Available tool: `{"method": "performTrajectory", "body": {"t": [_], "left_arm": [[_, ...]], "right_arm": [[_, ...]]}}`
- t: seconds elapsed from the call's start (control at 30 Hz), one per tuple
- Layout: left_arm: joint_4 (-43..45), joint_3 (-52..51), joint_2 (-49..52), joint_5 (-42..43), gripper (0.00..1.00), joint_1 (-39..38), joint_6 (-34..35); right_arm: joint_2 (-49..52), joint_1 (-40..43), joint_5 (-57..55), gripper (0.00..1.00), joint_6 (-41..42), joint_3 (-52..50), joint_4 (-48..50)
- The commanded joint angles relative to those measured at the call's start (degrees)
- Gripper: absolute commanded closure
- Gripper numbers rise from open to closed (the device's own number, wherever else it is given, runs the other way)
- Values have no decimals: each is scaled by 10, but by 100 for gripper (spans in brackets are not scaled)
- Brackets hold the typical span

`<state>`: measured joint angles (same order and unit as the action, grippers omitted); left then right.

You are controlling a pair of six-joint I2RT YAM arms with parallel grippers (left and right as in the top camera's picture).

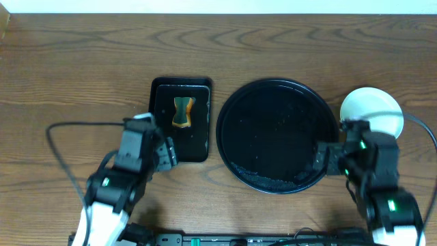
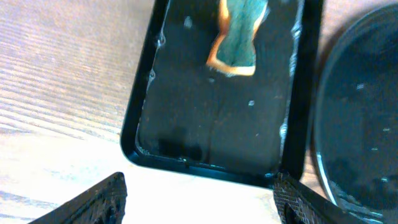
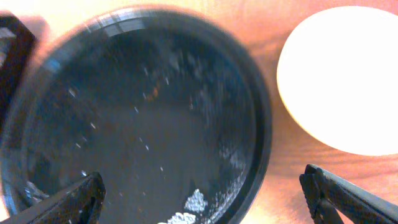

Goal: Clean dirty plates on tray and stack at the side

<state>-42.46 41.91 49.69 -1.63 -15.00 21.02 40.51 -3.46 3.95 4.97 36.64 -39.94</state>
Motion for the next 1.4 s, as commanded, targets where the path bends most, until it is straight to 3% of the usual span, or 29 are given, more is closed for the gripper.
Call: {"method": "performTrajectory", "body": {"t": [0.0,0.2,0.9,1.37], "left_arm": [[-6,-6,-39,-3,24,2,3],[-8,-6,-62,-3,24,2,3],[-8,-6,-36,-3,23,2,3],[-8,-6,-36,-3,23,2,3]], "right_arm": [[-69,-5,-11,1,5,-8,-11],[-133,-5,-11,1,5,-8,-43],[-145,-3,-24,1,-2,-9,-197],[-379,-4,-16,1,-2,-59,29]]}}
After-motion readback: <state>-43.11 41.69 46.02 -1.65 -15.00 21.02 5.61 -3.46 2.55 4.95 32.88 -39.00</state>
